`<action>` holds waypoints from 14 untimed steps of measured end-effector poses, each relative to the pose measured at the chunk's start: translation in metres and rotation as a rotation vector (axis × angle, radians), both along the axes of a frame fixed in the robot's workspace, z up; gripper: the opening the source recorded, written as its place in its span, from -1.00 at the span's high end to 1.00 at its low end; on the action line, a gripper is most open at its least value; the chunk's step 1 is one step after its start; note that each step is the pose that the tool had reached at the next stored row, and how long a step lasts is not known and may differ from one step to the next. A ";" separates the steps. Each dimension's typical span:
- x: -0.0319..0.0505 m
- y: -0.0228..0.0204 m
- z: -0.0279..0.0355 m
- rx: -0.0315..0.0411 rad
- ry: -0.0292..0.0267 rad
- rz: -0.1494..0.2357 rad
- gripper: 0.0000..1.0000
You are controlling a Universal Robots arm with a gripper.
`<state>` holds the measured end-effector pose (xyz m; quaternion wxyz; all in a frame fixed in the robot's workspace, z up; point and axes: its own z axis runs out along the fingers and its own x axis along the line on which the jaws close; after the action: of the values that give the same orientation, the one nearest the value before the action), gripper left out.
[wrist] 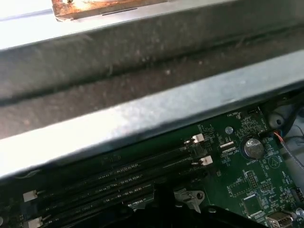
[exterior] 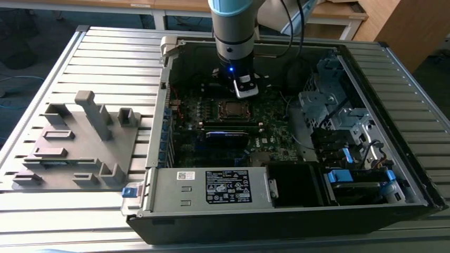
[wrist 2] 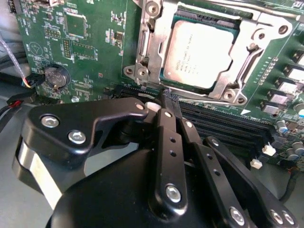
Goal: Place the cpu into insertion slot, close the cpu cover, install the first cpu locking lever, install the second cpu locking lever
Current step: 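Install the first cpu locking lever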
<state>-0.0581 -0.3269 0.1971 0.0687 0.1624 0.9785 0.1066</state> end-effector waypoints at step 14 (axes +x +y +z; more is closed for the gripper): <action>0.0000 0.0009 0.0054 0.0001 0.0000 -0.072 0.79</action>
<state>-0.0580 -0.3260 0.2026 0.0725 0.1975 0.9721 0.1041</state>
